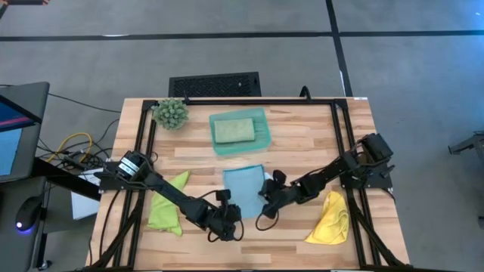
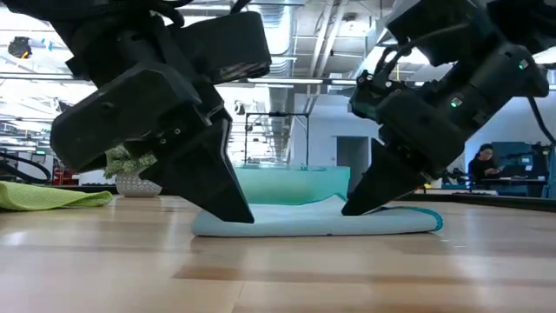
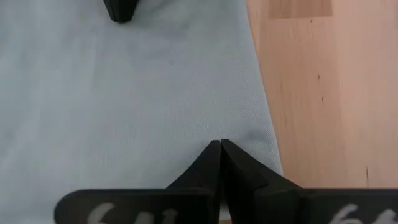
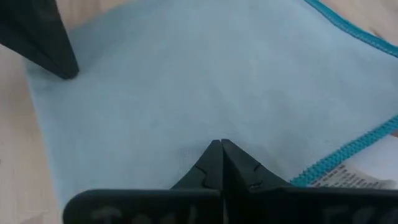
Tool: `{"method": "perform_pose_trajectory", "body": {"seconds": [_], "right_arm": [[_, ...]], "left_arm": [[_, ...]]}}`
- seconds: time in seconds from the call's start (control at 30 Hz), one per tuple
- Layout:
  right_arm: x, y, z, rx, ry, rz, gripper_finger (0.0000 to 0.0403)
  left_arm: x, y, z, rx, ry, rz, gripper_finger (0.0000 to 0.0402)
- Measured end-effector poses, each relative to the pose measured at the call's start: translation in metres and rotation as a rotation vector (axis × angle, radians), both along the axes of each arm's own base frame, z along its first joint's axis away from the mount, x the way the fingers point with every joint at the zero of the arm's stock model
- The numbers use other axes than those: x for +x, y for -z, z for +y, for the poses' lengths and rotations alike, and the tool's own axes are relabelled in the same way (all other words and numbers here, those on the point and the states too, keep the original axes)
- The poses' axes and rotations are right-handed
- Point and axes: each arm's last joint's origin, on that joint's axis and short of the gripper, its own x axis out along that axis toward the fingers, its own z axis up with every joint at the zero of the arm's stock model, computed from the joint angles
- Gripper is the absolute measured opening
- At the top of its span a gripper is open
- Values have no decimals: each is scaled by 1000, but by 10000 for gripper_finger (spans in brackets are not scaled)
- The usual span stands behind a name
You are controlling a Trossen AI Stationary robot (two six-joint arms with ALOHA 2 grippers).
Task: Fold microfiber towels
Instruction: Fold the blue towel
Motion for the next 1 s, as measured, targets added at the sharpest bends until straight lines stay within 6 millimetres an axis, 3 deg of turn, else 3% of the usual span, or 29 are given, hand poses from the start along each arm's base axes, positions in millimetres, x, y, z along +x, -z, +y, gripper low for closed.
{"method": "perform_pose_trajectory", "body": {"seconds": [0.33,0.53,0.77,1.0], "right_arm": [[-23,-16,13,-16,19,59,15],[-31,-32,22,-83,5,-11,14],[-23,-21,33,-34,-226,4,19],[-18,-8,40,38,-344,34,19]], "left_arm": [[-3,-5,-9,153,44,-27,4],[2,-15,-15,225,2,-107,4],[17,-18,23,327,-318,-256,4],[18,14,82,183,-411,-136,4]]}}
